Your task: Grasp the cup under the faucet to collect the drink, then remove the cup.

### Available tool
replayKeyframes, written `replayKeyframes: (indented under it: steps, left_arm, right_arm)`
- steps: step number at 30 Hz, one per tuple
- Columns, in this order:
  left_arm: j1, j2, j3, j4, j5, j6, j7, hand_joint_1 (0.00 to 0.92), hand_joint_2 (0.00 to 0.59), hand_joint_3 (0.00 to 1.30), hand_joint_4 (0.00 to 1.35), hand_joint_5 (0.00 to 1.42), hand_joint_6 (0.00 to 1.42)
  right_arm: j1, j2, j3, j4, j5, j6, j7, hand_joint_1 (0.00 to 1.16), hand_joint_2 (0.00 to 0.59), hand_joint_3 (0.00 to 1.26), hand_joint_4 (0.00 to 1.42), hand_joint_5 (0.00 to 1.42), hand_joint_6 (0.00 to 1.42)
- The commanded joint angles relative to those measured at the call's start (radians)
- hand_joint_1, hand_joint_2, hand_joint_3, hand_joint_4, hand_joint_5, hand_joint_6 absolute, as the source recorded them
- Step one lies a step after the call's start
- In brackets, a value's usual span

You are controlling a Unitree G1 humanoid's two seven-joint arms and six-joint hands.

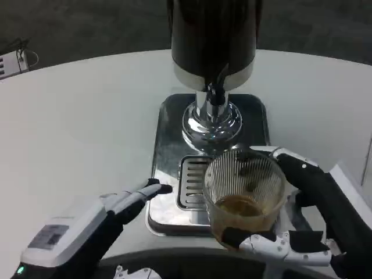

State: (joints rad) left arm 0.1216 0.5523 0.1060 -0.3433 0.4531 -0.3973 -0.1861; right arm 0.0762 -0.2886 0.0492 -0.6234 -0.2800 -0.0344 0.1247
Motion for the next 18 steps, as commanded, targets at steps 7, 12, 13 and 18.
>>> replayKeyframes:
  steps: [7, 12, 13, 18]
  left_arm:
    - [0.069, -0.009, -0.003, -0.104, 0.071, 0.004, 0.000, 0.000, 0.089, 0.16, 0.02, 0.10, 0.18]
    - [0.089, -0.021, -0.002, -0.129, 0.088, 0.011, 0.001, 0.000, 0.089, 0.14, 0.01, 0.09, 0.18]
    - [0.092, -0.022, -0.002, -0.131, 0.090, 0.012, 0.001, 0.000, 0.089, 0.14, 0.01, 0.09, 0.18]
    - [0.100, -0.024, -0.001, -0.140, 0.095, 0.012, 0.000, 0.000, 0.089, 0.14, 0.01, 0.09, 0.18]
  right_arm:
    - [0.043, -0.043, -0.074, -0.080, 0.051, -0.088, 0.052, 0.93, 0.260, 1.25, 1.42, 1.42, 1.42]
    - [0.062, -0.048, -0.099, -0.095, 0.069, -0.100, 0.073, 0.93, 0.260, 1.25, 1.42, 1.42, 1.42]
    - [0.068, -0.049, -0.103, -0.100, 0.073, -0.101, 0.077, 0.93, 0.260, 1.25, 1.42, 1.42, 1.42]
    - [0.087, -0.049, -0.115, -0.116, 0.083, -0.102, 0.092, 0.93, 0.260, 1.25, 1.42, 1.42, 1.42]
